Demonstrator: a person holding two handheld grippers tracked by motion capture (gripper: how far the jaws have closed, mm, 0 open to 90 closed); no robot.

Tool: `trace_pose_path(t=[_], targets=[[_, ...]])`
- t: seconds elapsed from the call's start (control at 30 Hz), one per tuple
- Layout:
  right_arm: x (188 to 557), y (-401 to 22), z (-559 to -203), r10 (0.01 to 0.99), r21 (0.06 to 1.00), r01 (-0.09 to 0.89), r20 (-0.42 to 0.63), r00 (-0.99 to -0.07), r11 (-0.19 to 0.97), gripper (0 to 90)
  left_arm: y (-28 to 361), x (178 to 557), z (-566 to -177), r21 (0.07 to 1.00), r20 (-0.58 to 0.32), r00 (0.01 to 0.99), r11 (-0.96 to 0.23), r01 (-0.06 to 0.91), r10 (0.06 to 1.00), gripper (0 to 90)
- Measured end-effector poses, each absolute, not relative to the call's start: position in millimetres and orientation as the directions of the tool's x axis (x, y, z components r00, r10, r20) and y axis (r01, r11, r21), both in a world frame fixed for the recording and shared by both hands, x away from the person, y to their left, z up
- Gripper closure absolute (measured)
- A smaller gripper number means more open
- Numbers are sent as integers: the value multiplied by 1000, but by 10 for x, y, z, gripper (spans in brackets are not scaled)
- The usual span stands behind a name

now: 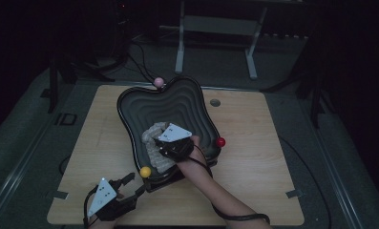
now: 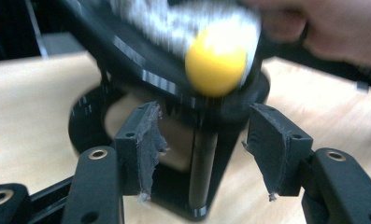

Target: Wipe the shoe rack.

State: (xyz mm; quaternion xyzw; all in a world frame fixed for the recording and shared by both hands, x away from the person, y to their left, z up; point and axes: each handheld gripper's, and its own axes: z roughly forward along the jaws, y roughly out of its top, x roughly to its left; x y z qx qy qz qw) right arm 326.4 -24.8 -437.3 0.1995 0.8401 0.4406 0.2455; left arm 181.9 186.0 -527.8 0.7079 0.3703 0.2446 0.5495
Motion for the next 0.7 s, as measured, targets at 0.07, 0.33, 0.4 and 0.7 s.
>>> trace_pose_path(t=[0.07,0.33,0.4,0.7], targets=[[3257,-250,-4378,556,841,124,-231,-798,527,664,1835,1860,-5321,948,-61,605,-143,284,794,435],[3231,-277,-4402,551,842,121,-229,-803,526,664,1752,1985,-5383,928,-91,638,-168,334,765,458],[3222,-279,-4407,553,843,124,-225,-802,524,663,1723,1993,-5395,923,-80,641,-186,337,763,486],[3165,-322,-4448,547,844,127,-216,-809,521,664,1619,2080,-5411,913,-51,629,-219,344,776,624]])
